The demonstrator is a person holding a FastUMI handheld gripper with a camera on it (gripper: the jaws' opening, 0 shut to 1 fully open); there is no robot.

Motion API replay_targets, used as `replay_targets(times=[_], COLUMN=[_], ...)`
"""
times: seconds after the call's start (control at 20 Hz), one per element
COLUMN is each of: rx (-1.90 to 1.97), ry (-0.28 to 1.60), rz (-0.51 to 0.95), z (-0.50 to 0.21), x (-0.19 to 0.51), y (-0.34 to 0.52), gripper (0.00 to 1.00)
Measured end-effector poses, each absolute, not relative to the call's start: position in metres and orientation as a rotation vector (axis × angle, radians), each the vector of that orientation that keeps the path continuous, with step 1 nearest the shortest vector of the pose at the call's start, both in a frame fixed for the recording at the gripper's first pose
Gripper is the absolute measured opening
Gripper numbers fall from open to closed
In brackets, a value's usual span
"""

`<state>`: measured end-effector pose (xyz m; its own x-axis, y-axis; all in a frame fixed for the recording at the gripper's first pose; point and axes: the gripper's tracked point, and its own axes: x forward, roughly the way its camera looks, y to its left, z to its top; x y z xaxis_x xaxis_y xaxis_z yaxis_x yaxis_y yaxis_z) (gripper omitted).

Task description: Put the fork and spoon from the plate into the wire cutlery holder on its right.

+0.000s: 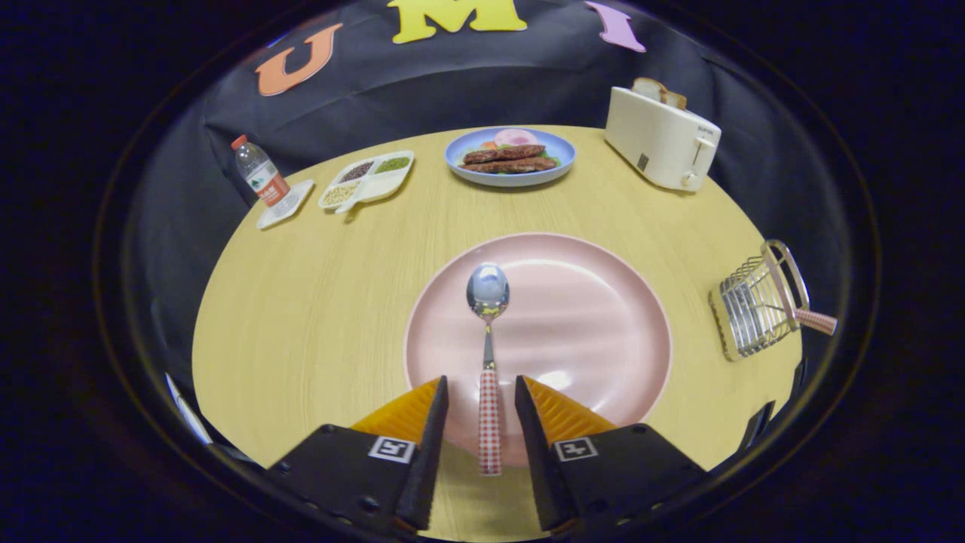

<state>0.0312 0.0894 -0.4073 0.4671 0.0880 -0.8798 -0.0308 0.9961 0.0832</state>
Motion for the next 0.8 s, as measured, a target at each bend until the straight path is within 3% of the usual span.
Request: replay_targets(times=[0.1,0.25,0.35,0.5,0.8], rx=[0.076,0.086,0.097,0.071,0.049], ry=[1.082,1.104,1.117,1.132,1.138], rz=[0.074,0.024,0.013,0.028,0.038], z=[-0.411,-0.418,-0.416,-0.419,-0.388], x=[0.031,0.031,0.027,0.026,0.022], y=[0.091,0.081,0.083,0.085,0.065], gripper=[0.48,0.13,0.17,0.05,0.04])
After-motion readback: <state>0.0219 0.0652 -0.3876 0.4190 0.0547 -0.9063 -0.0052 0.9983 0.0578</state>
